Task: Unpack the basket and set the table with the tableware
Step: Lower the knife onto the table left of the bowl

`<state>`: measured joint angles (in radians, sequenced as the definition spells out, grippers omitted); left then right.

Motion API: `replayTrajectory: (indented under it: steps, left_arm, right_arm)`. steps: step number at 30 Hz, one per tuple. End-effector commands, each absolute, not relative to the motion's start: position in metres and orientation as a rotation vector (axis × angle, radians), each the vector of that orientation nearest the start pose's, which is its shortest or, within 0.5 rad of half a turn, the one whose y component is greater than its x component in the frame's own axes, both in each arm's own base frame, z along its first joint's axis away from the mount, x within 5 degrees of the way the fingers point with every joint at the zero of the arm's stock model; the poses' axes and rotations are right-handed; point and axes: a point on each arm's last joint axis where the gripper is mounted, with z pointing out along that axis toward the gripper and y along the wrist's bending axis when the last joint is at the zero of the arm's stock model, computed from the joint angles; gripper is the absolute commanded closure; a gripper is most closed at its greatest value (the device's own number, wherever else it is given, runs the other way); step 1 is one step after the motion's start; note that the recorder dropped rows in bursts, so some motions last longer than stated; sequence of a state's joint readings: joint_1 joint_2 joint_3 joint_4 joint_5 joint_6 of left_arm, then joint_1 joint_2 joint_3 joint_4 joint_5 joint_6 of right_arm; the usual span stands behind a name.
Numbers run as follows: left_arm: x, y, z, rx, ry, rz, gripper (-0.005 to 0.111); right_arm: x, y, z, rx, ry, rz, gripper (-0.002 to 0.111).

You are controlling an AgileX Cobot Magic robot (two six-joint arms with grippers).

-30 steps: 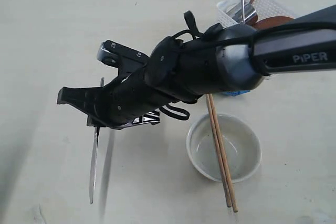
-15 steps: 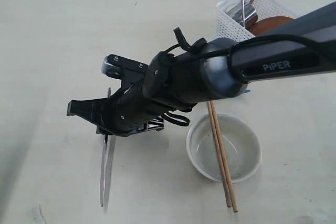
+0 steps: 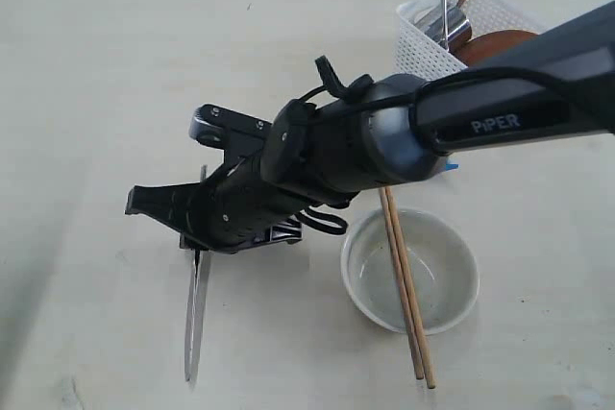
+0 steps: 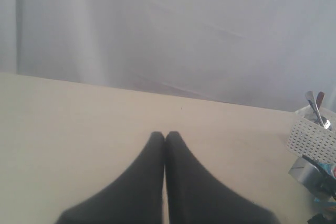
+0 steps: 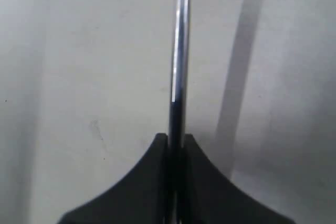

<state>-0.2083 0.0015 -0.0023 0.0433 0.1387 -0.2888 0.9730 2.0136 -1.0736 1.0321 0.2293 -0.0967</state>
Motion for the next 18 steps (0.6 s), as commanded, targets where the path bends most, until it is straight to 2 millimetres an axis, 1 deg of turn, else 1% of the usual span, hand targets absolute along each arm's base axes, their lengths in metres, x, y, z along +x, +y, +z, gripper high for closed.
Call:
replayTrajectory:
  steps: [1, 18]
  left_arm:
    - [0.0552, -0.0111, 0.2003, -0.022, 1.636, -0.333, 0.107]
    - [0.0553, -0.0112, 0.2006, -0.022, 1.632, -0.334, 0.107]
  right_arm:
    - [0.2050, 0.3306, 0.1094, -0.122, 2.841, 0.869, 0.109]
    - [0.2057, 0.3305, 0.1095, -0.123, 2.832, 0.864, 0.108]
